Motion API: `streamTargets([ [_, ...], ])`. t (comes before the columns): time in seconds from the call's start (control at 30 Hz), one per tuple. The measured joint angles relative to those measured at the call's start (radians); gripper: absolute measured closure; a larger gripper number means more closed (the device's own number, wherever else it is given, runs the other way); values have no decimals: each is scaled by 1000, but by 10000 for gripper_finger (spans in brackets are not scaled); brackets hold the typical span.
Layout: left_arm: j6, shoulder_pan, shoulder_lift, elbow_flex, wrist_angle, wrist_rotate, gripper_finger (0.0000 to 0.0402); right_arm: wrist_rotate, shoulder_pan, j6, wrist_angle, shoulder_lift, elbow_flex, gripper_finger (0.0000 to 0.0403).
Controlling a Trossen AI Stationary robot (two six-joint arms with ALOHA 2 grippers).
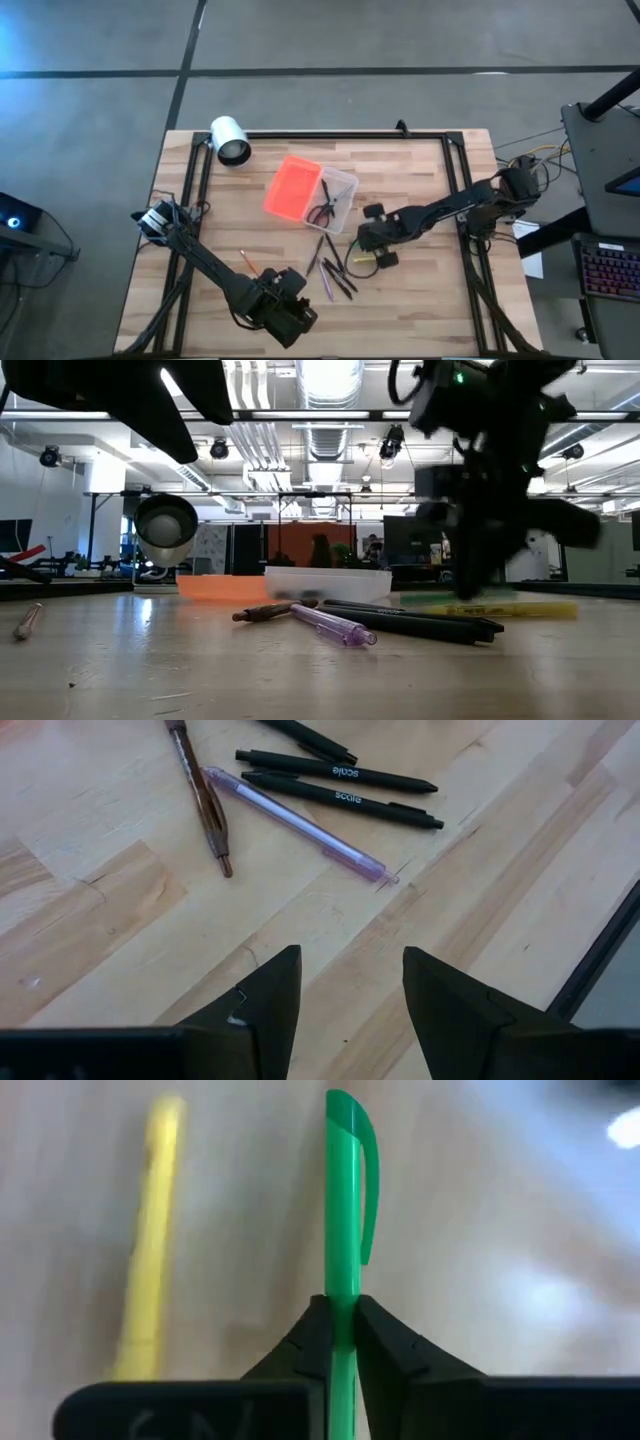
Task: Pick & place school supplies into a supply box
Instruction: Put the green pen into the orange supply box
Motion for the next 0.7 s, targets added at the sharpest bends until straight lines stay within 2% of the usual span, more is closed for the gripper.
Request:
streamTargets([
  [0.13,0,1,0,0,1,-2,243,79,-8,-146,-65,-123,89,387],
  [0.3,1,2,0,0,0,-29,243,101,-122,-454,-5,-132,164,383],
  [0.43,-12,4,-1,0,3,-54,243,21,-216,-597,-14,-3,244,370],
  [0.6,-22,4,-1,0,26,-57,243,23,-232,-793,-5,161,374,367],
  [0.7,-49,4,-1,0,29,-57,243,41,-238,-780,-10,249,423,358],
])
